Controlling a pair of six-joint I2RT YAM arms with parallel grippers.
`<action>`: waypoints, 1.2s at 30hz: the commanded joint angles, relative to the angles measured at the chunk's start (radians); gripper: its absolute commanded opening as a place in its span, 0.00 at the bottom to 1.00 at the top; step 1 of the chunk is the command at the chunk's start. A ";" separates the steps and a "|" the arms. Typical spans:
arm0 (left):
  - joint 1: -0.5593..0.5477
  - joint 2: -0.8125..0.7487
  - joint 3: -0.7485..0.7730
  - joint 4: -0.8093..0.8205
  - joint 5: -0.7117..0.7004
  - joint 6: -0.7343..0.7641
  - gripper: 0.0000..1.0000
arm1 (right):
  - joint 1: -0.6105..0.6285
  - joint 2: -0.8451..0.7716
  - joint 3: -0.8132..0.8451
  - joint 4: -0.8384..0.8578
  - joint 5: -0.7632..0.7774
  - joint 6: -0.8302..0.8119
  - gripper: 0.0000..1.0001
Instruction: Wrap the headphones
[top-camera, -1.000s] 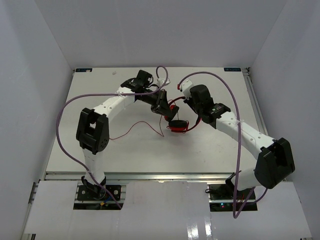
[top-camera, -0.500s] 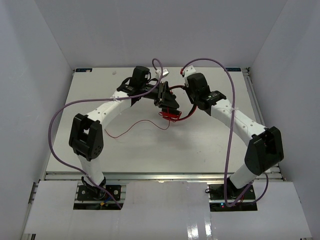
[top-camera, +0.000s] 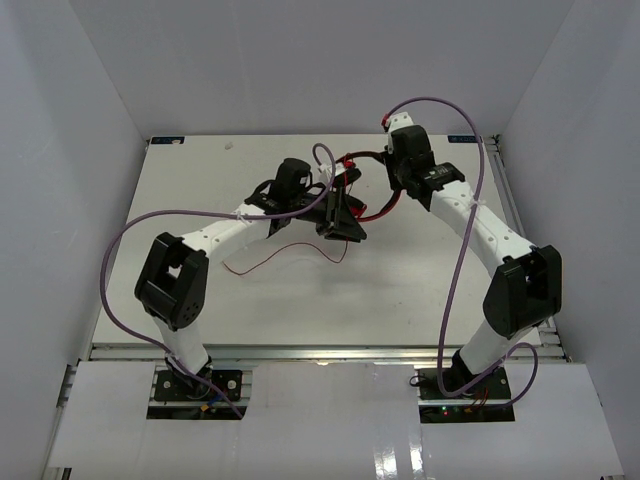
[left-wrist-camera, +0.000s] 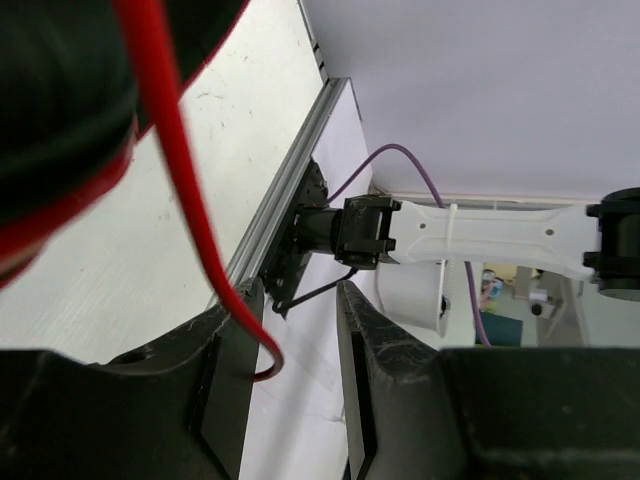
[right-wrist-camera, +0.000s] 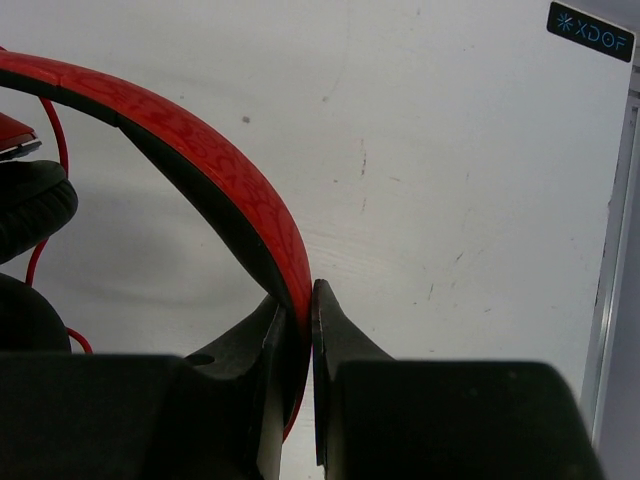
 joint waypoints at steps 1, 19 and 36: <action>-0.077 -0.099 -0.012 0.077 -0.089 0.036 0.45 | -0.041 -0.006 0.116 0.042 -0.078 0.116 0.08; -0.229 -0.165 -0.288 0.297 -0.330 0.170 0.35 | -0.191 -0.037 0.128 0.001 -0.320 0.315 0.08; -0.243 -0.169 -0.539 0.523 -0.425 0.237 0.30 | -0.296 -0.112 0.068 0.004 -0.499 0.391 0.08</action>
